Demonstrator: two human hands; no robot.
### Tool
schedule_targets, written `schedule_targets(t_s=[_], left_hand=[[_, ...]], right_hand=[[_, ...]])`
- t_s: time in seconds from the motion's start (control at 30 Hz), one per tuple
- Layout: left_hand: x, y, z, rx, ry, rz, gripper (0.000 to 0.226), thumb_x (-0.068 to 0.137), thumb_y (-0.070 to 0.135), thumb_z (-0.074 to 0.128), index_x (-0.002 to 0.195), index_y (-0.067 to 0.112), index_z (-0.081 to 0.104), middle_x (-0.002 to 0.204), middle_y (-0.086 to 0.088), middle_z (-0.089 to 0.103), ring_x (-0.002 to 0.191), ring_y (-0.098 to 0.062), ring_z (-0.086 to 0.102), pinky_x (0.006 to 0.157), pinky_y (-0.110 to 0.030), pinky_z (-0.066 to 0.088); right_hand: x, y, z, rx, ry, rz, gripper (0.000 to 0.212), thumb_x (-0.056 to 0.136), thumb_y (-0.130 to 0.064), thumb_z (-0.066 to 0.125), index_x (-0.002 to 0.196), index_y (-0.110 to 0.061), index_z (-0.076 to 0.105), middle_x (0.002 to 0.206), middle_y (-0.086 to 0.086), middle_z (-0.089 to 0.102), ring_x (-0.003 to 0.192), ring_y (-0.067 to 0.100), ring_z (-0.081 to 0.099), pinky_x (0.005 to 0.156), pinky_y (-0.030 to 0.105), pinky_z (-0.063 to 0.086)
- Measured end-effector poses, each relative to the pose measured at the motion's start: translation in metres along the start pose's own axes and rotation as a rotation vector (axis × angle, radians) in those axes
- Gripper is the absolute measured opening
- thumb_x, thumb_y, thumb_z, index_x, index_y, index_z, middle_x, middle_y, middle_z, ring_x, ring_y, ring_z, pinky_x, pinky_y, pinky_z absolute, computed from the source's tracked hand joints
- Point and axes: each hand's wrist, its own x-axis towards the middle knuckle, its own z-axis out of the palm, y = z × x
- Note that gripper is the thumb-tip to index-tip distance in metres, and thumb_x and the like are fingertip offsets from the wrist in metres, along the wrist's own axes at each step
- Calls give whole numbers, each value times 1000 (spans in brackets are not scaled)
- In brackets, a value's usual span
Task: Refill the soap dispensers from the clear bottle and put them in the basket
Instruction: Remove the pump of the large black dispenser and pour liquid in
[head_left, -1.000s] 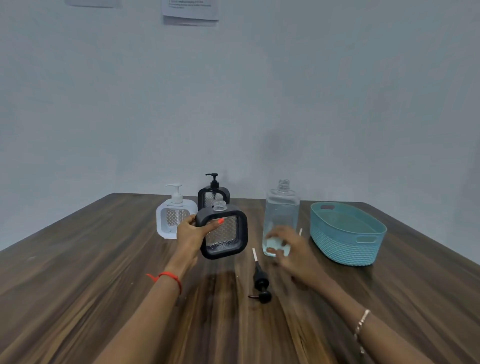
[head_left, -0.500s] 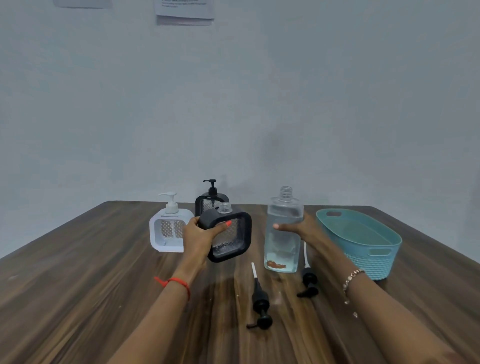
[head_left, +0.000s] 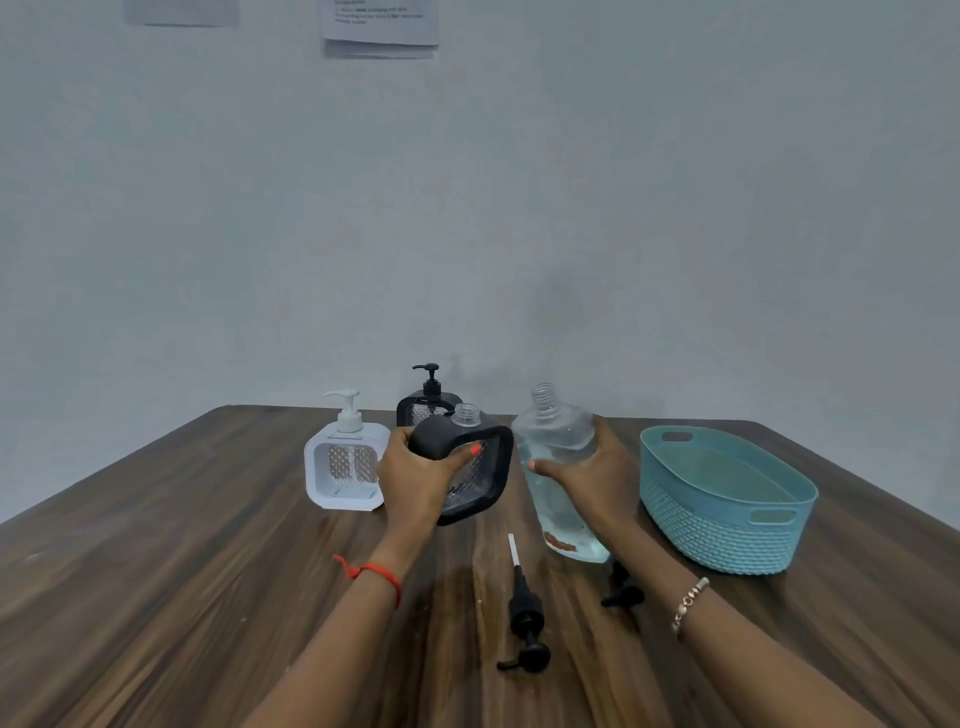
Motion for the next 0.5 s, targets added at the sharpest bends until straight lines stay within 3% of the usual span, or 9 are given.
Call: schedule_targets(t_s=[0.07,0.13,0.2,0.3,0.5], left_hand=[[-1,2,-1,17,20,12,55,53,23,89,92,15,51,89,-2,62,83,-21,60,67,-29,48],[-2,4,-2,34,41,23,56,53,24,90,92,15,51,88,-1,60,83,-21,58,65,-25,44],[-5,7,-3,59,58,42,57,52,24,90,92,13,50,87,-1,59,82,-21,57,66,-28,43],[-10,12,-4,99,83,76,57,52,23,90,89,14,48,85,1,56,78,-18,53,65,-26,39],[-20,18,-3,136,102,115,57,56,25,87,96,8,50,87,0,56,79,-21,53,67,-29,40]], right_hand=[[-4,-9,-1,-93,-18,-46,66,57,-20,86,116,-15,55,103,-2,62,95,15,57,68,4,36],[-5,-16,-3,-137,-42,-61,68,60,-23,84,119,-17,52,110,0,64,102,19,60,79,20,44],[-5,-24,-4,-167,-74,-94,65,59,-29,82,116,-21,52,106,-2,65,101,21,61,81,31,50],[-2,-32,-5,-275,-74,-144,73,59,-32,81,123,-18,50,115,4,64,106,26,59,89,45,47],[1,-39,-9,-442,-94,-252,71,64,-31,78,128,-17,48,115,6,63,107,26,56,92,44,44]])
